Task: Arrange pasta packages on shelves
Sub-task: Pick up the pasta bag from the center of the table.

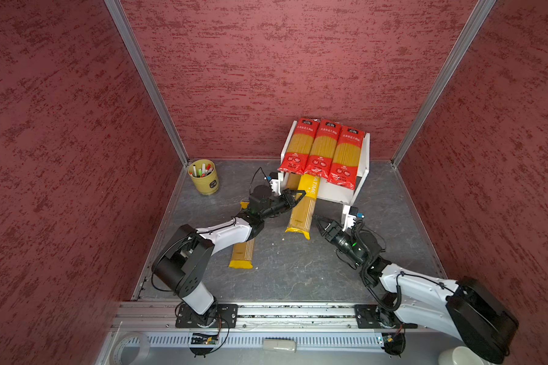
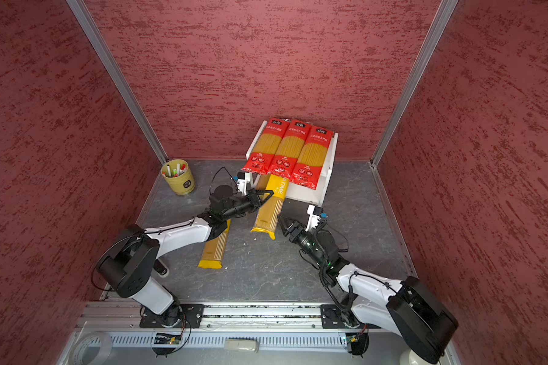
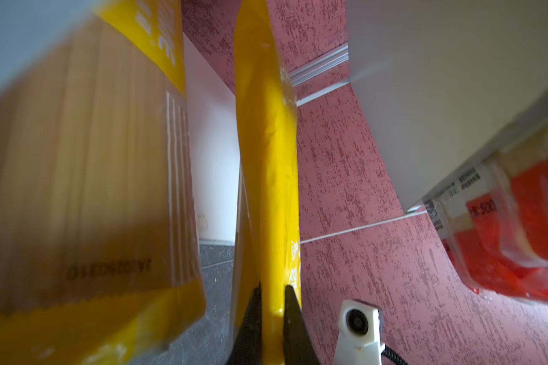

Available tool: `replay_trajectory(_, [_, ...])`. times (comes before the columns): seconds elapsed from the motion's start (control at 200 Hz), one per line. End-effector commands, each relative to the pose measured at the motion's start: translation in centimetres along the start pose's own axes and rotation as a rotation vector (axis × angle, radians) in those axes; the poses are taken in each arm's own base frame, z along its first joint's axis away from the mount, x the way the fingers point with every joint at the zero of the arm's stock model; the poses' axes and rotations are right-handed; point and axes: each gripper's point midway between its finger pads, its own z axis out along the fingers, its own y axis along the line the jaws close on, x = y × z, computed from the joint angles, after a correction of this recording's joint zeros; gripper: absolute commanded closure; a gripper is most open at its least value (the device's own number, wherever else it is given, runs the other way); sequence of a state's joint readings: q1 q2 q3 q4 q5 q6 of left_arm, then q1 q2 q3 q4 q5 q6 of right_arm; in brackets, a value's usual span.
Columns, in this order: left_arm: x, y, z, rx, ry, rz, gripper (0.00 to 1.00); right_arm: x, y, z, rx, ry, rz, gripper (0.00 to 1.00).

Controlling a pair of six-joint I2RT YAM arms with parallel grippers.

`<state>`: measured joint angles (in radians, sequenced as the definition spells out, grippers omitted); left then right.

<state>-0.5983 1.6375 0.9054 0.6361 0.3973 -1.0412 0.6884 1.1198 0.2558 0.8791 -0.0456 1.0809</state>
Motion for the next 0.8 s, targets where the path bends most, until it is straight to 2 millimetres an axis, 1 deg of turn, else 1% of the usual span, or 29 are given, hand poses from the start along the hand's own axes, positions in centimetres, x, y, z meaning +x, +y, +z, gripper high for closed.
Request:
replay_trajectory(0.0, [-3.1,-5.2,0.5,0.159,-0.099,-0.002,1.00,0.3,0.9,0.7,-0.034,0.026,0.019,0.26])
replay_trajectory(0.08, [-3.3,-5.8,1.1,0.163,-0.101,-0.003,1.00,0.3,1.2,1.3,-0.058,0.028,0.020,0.26])
replay_trajectory(0.185, [-3.6,-5.6,1.5,0.149,-0.126,-0.012,1.00,0.4,2.5,2.3,-0.126,0.042,0.024,0.28])
replay_trajectory(0.261, [-3.9,-5.5,1.7,0.137,-0.141,-0.020,1.00,0.4,2.9,2.8,-0.154,0.047,0.056,0.32])
replay_trajectory(0.381, [-3.6,-5.4,2.3,0.130,-0.125,-0.030,1.00,0.0,3.5,2.4,-0.218,0.015,0.109,0.43])
replay_trajectory(0.511, [-2.7,-5.5,2.3,0.122,-0.101,-0.023,0.96,-0.2,3.8,2.3,-0.232,0.009,0.128,0.62])
replay_trajectory(0.551, [-2.7,-5.5,2.1,0.117,-0.101,-0.019,0.94,-0.3,4.0,2.2,-0.238,0.003,0.126,0.68])
replay_trajectory(0.601, [-2.7,-5.4,1.9,0.108,-0.103,-0.011,0.91,-0.6,4.0,2.0,-0.239,-0.015,0.126,0.73])
replay_trajectory(0.656, [-2.6,-5.1,1.7,0.093,-0.103,-0.007,0.88,-1.0,4.1,1.8,-0.238,-0.038,0.121,0.77])
replay_trajectory(0.792, [-2.6,-5.4,1.4,0.073,-0.092,0.022,0.78,-1.9,4.6,1.8,-0.231,-0.076,0.102,0.87])
